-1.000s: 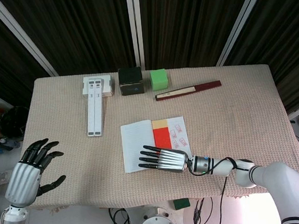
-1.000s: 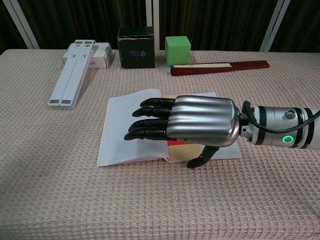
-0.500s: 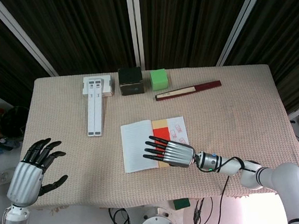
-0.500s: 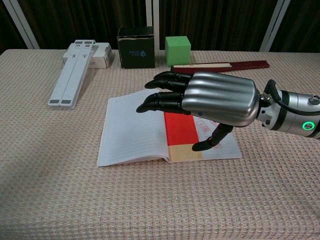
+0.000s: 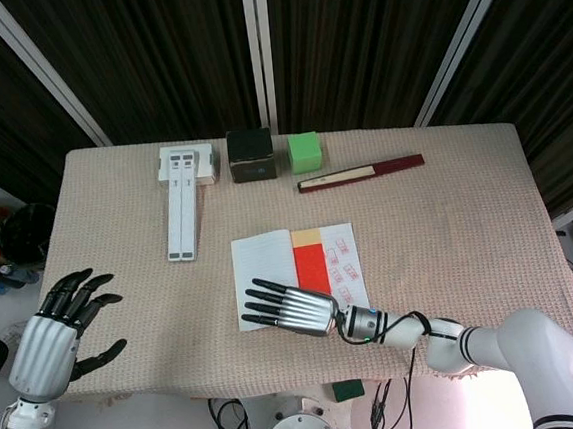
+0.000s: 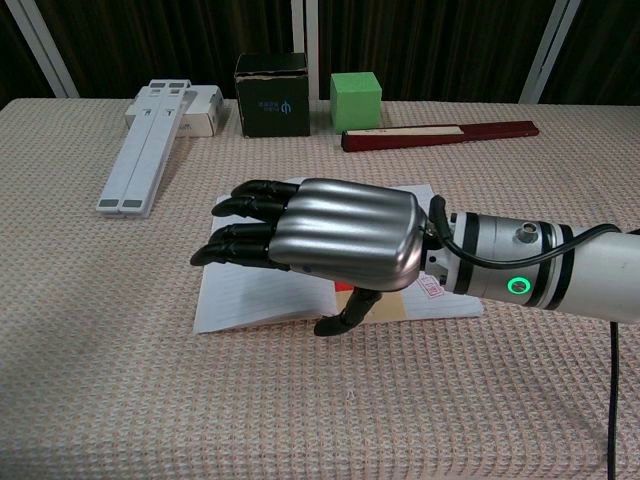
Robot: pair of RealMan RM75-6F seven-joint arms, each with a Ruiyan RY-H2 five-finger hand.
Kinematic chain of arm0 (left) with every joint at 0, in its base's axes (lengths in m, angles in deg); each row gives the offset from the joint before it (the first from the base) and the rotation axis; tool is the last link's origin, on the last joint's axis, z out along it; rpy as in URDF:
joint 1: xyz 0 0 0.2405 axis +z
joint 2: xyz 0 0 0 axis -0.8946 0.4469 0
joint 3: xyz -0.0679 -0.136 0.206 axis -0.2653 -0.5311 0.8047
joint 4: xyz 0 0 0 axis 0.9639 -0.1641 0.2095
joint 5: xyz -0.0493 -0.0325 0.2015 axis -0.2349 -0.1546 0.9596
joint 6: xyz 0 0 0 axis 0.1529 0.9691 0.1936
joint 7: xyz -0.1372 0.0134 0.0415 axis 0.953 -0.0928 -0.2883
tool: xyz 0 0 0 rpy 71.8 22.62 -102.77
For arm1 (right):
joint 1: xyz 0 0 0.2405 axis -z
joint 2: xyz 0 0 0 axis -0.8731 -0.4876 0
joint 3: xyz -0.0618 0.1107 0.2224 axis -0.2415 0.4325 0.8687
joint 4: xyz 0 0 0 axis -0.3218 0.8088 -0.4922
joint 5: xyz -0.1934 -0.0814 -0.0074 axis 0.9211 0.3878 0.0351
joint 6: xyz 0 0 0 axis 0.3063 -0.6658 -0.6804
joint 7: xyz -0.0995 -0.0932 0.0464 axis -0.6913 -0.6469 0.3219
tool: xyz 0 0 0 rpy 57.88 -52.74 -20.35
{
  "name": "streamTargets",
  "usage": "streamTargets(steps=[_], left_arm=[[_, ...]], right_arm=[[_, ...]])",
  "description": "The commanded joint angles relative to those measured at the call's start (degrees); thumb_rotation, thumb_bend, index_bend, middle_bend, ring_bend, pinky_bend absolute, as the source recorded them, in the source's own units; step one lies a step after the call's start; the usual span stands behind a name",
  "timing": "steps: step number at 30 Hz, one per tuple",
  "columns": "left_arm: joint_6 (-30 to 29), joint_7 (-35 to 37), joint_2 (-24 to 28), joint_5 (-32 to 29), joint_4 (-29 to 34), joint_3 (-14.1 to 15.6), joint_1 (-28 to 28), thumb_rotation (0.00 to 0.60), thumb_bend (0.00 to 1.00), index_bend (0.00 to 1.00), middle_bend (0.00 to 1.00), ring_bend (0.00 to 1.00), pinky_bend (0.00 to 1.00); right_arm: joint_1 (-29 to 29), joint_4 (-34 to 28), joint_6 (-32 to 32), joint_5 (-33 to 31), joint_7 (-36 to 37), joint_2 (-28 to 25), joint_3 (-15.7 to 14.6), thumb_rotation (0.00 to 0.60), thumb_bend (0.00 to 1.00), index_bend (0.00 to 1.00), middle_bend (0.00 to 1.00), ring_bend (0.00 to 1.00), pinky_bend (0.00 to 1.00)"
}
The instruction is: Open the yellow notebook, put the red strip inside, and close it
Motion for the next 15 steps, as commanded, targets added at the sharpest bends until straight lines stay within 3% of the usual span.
streamTargets(steps=[1,15], left_arm=[[-0.01,0.0,0.0,-0.01,-0.01,-0.02,0.02,0.6,0.03,0.36,0.22,0.13,0.18],[0.3,0.2,0.0,-0.34,-0.15,-0.11,-0.01,0.6,0.03,0.36,0.22,0.13,0.18]], right_arm=[[-0.7,0.23,1.96,-1.31,-1.29,1.65,1.14,0.6,0.14,0.09,0.1,0.0,0.0],[-1.91,5.51,4.18,-3.1,-3.25,7.61,3.04,0.6,0.18,0.08,0.1,0.0,0.0]])
